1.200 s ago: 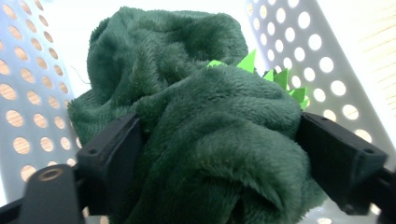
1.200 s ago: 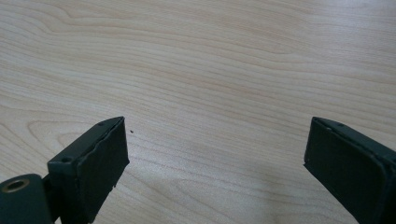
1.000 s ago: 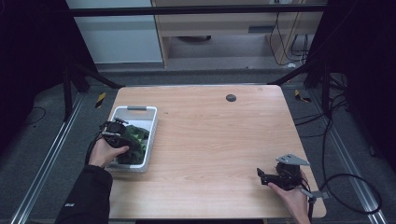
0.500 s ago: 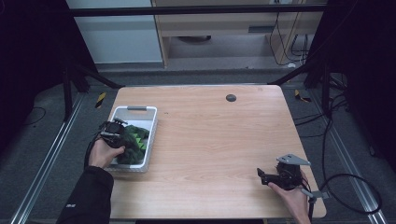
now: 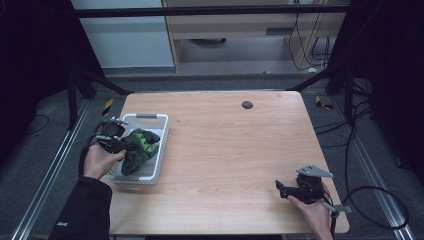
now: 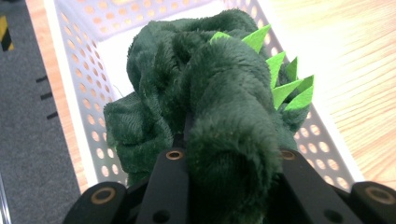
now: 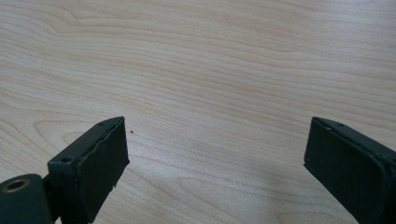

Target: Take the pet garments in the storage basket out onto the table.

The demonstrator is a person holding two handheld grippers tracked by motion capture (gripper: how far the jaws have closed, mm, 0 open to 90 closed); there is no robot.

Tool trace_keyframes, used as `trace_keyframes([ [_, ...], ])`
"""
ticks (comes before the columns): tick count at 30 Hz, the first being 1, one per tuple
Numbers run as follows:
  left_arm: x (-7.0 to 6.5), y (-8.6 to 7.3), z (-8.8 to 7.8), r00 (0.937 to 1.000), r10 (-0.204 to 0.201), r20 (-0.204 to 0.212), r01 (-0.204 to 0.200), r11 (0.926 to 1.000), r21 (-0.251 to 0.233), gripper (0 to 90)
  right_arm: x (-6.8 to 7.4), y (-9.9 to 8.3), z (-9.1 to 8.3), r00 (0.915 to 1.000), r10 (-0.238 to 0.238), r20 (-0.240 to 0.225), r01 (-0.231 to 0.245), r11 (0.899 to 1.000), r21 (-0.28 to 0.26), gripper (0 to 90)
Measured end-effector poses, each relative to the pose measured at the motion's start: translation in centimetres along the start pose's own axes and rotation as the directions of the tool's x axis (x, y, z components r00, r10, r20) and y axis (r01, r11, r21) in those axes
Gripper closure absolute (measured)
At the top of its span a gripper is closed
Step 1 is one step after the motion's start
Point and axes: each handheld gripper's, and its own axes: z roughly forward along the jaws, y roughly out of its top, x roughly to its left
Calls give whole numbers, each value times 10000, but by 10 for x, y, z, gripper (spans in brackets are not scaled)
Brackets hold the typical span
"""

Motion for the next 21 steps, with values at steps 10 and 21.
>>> trace_keyframes([
  [10, -4, 9, -31, 9997, 232, 19, -231, 9976, -648, 762, 0, 0, 0, 10000, -72, 18, 73, 10000, -45, 63],
  [21, -6, 13, -55, 9979, 637, 150, -622, 9943, -862, 761, 0, 0, 0, 10000, -58, 6, 58, 10000, -60, 64],
])
